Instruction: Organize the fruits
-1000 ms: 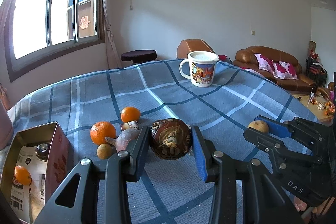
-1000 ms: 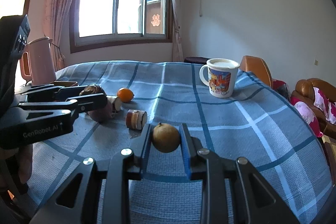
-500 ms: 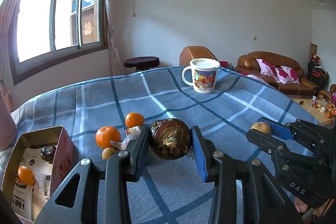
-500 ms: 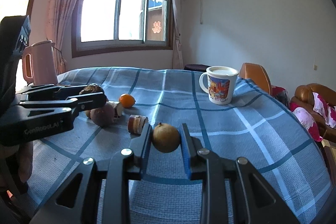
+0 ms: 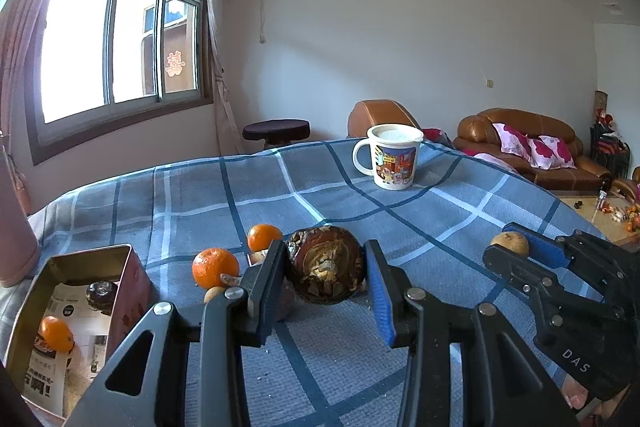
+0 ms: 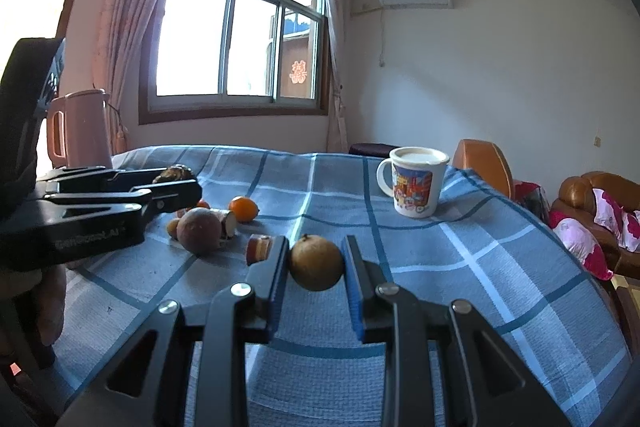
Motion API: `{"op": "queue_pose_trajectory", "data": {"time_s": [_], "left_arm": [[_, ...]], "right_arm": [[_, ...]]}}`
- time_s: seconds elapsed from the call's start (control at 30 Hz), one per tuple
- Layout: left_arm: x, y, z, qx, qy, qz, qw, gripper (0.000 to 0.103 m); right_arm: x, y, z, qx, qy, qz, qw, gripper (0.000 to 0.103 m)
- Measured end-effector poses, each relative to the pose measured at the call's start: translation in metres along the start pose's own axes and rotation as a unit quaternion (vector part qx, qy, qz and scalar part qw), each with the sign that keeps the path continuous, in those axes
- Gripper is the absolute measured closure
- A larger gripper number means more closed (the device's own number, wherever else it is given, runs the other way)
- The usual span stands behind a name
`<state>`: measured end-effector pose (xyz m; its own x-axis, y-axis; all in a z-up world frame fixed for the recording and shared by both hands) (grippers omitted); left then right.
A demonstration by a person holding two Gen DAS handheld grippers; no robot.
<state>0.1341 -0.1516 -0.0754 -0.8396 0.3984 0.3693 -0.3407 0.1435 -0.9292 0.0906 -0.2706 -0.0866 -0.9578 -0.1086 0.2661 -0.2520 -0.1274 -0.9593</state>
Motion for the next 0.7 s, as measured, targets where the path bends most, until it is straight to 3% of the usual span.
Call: {"op": "queue_pose_trajectory", "data": {"time_s": [0.3,0.7], "left_arm": [[0.006,0.003,-0.011,0.011,-0.01,-0.003,0.9999,0.062],[0.027,0.002,-0.046,0.012,-0.056,0.004,0.9983,0.062]], "right_arm": [[-0.004,-0.002,-0.002,0.007,0.014,-0.012,1.0,0.073],[-0.011,-0.023,-0.031,0.039,0.019,-0.022,0.999,0.073]]}}
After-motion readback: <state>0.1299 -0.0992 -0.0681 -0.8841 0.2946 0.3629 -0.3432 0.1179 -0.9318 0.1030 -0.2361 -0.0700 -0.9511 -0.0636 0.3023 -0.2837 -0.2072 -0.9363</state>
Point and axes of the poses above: each gripper's, at about its wrist camera, not at the fingertips, and x roughly against the way its jaws point, z to its right, y to its underside, the point moved 9 cm from there along -x, roughly the way its jaws point, and after that the axes turned 5 degrees about y, right-handed, at the moved point
